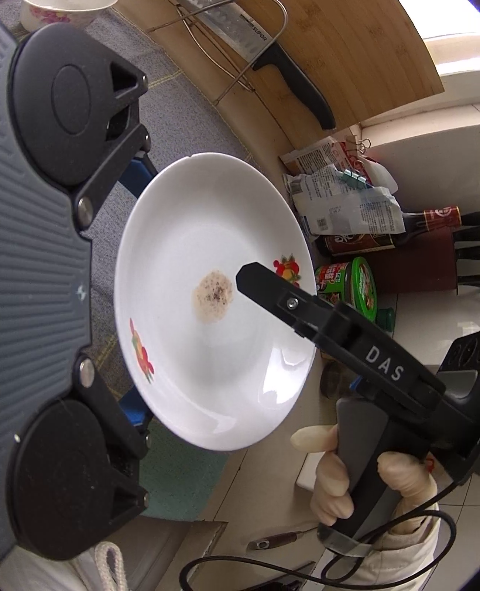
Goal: Organize plates and bowls
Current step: 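Lower the stained plate with both tools onto the two-plate stack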
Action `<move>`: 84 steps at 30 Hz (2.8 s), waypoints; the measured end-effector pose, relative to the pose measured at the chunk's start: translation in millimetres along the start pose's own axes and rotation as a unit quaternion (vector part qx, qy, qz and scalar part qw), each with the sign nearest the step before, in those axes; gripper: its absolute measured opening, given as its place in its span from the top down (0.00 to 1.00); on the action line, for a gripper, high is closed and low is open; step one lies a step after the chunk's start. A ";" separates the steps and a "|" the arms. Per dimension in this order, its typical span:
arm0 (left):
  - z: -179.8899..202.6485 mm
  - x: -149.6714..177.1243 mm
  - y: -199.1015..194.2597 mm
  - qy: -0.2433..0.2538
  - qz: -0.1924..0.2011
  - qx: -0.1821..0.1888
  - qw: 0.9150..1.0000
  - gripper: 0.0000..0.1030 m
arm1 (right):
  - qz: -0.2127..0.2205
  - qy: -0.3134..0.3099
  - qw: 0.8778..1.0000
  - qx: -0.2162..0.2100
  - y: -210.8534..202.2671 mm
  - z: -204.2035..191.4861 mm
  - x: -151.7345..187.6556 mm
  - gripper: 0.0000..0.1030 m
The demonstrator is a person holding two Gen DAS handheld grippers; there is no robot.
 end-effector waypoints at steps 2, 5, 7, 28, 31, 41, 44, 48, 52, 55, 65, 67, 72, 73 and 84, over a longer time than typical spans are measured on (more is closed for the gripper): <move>5.5 -1.8 3.3 0.006 0.001 0.007 1.000 0.01 | 0.003 0.008 1.000 0.006 -4.4 7.4 2.3 0.00; 11.5 -4.0 9.9 0.012 0.001 0.017 1.000 0.01 | 0.007 0.018 1.000 0.015 -10.8 17.9 6.2 0.00; 15.1 -5.1 14.2 0.014 0.000 0.023 1.000 0.01 | 0.008 0.024 0.999 0.020 -13.6 23.4 8.3 0.00; 16.7 -8.4 47.8 0.018 -0.016 0.034 0.999 0.01 | 0.004 0.061 0.997 0.037 -17.7 64.4 26.7 0.00; 16.4 -6.9 50.2 0.022 -0.020 0.036 0.999 0.01 | 0.004 0.065 0.997 0.035 -17.1 67.0 27.9 0.00; 17.8 -6.3 53.7 0.036 -0.028 0.045 0.998 0.01 | 0.001 0.073 0.997 0.036 -14.0 71.5 34.1 0.00; 18.0 -7.1 55.4 0.039 -0.031 0.048 0.998 0.01 | 0.002 0.074 0.997 0.038 -14.0 73.3 35.0 0.00; 18.2 -7.7 57.0 0.042 -0.035 0.050 0.997 0.01 | 0.007 0.078 0.996 0.036 -16.0 75.2 34.7 0.00; 17.8 -7.9 58.5 0.046 -0.037 0.052 0.997 0.01 | 0.010 0.079 0.996 0.035 -18.0 75.3 34.6 0.00; 17.9 -8.3 58.0 0.047 -0.036 0.053 0.997 0.01 | 0.010 0.079 0.996 0.036 -18.8 75.4 34.6 0.00; 15.7 -10.2 60.1 0.053 -0.037 0.054 0.996 0.01 | 0.012 0.081 0.996 0.041 -21.7 77.8 33.9 0.00; 15.5 -10.2 61.0 0.053 -0.038 0.055 0.996 0.01 | 0.011 0.080 0.996 0.042 -22.0 78.3 34.1 0.00; 14.6 -9.8 63.8 0.057 -0.039 0.056 0.996 0.01 | 0.010 0.083 0.995 0.046 -23.9 80.1 35.2 0.00; 14.2 -10.1 64.3 0.058 -0.039 0.056 0.996 0.01 | 0.010 0.084 0.995 0.047 -24.3 80.3 35.6 0.00; 8.8 -8.8 73.5 0.069 -0.043 0.053 0.995 0.01 | 0.011 0.092 0.994 0.057 -31.5 84.0 38.1 0.00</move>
Point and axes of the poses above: each gripper's, at about its wrist camera, not at the fingertips, and y roughly the way its jaws point, z to its right, x to its underside, the point moved 8 cm from there along y, roughly the way its jaws point, and after that the axes turned 13 degrees about z, right-handed, at the moved point
